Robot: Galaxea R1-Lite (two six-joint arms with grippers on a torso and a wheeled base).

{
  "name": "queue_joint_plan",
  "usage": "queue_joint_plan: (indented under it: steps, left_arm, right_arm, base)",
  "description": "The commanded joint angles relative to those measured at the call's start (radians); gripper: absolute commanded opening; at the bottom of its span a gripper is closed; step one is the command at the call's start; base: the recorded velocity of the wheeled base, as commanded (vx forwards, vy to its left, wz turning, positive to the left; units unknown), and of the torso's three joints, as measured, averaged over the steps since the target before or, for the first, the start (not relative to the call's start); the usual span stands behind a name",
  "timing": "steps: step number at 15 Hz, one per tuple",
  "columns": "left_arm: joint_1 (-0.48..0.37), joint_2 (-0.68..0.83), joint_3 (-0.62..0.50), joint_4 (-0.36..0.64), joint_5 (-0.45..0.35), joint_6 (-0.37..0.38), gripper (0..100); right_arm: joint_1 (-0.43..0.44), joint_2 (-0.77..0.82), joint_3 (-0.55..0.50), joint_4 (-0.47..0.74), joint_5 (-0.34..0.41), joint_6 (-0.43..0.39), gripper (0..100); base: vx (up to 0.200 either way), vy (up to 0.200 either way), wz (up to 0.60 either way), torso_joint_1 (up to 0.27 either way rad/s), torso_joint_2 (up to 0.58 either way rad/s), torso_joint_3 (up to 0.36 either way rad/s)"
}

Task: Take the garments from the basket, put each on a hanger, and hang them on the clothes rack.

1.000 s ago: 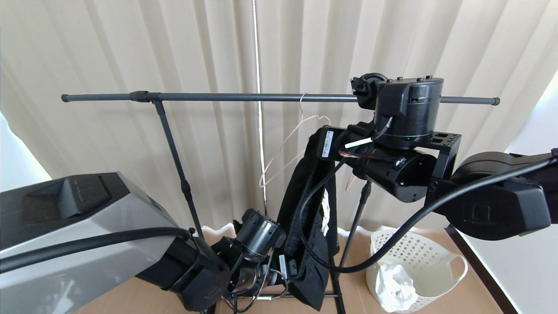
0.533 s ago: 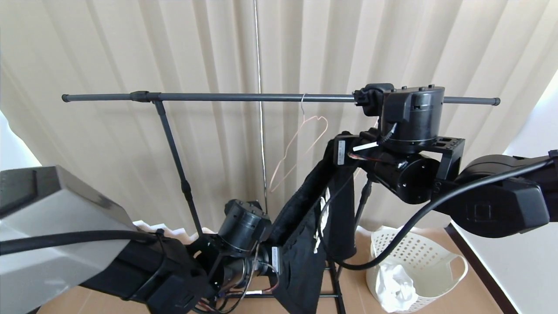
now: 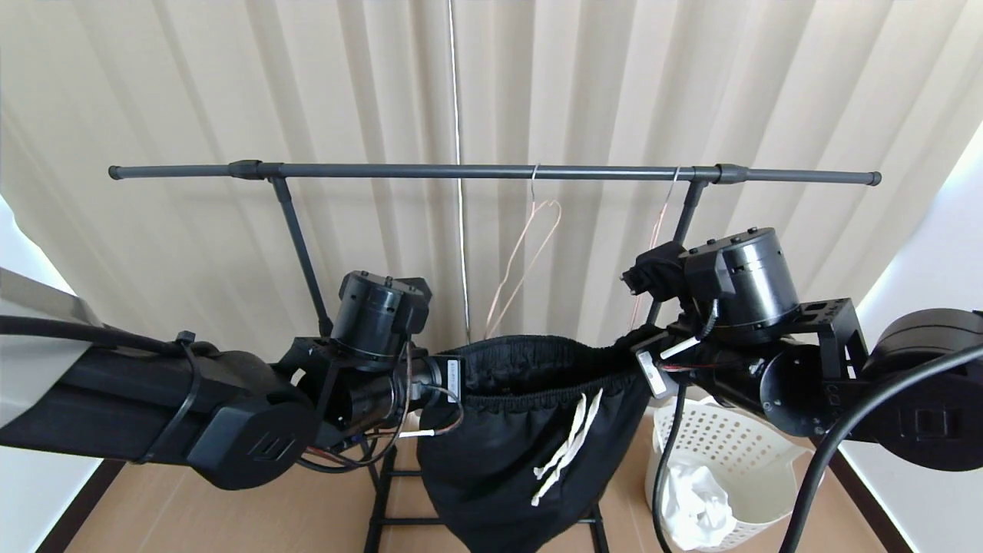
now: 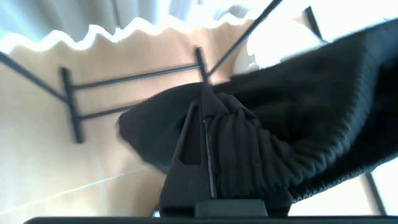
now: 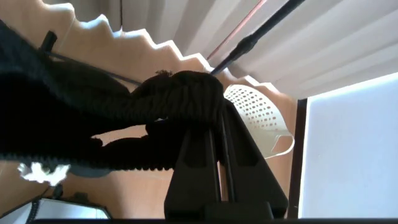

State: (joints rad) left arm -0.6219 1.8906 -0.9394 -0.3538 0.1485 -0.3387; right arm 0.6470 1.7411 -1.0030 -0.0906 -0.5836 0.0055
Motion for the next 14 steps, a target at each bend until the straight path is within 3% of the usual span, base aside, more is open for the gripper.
queue_joint_plan:
  steps: [1,6,12,14]
  left_arm:
    - [0.013,-0.015,-0.041,0.045,0.029,0.040,0]
    - [0.045,-0.038,-0.035,0.139,0.069,0.093,0]
    - [0.128,-0.105,0.062,0.142,0.063,0.098,0]
    - [0.131,-0.105,0.082,0.139,0.059,0.096,0]
  right_arm:
    - [0.000,-0.008,-0.020,0.032,-0.001,0.030,0]
    - [-0.033,-0.003,-0.057,0.123,-0.005,0.059,0]
    - [-0.150,0.011,-0.086,0.124,-0.005,0.051,0]
    - [-0.153,0.011,-0.088,0.124,-0.004,0.051,0]
  base:
    - [0.000,0.000,0.00,0.000,0.00,0.000]
    - [0.000,0.000,0.00,0.000,0.00,0.000]
    - [0.000,0.000,0.00,0.000,0.00,0.000]
    - [0.000,0.000,0.00,0.000,0.00,0.000]
